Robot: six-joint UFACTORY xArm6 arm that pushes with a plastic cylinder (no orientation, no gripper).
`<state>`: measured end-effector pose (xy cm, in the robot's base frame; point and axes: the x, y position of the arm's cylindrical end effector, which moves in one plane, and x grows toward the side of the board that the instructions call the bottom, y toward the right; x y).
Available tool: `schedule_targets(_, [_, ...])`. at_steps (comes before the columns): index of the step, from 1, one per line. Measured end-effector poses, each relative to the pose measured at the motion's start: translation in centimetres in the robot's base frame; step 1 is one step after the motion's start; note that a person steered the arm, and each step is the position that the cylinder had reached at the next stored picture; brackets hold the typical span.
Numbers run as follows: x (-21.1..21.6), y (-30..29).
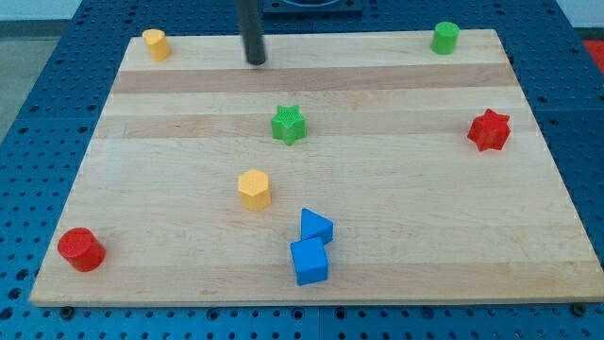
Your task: Move the green circle diagonal to the green star
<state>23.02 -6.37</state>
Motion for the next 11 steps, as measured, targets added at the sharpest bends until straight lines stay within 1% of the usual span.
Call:
schedule_targets(1, [-1.3, 7.2])
schedule_targets(2, [3.7, 13.0])
schedule_targets(3, [4.9, 22.2])
schedule_targets(4, [4.0, 32.2])
schedule_targets(5, [-2.1, 36.6])
schedule_targets(6, [-3.9, 36.5])
schedule_targets(7, [-3.6, 32.3])
schedule_targets(9, [-0.3, 26.7])
schedule_targets(10, [-2.2, 23.7])
schedule_targets(11, [-2.1, 21.0])
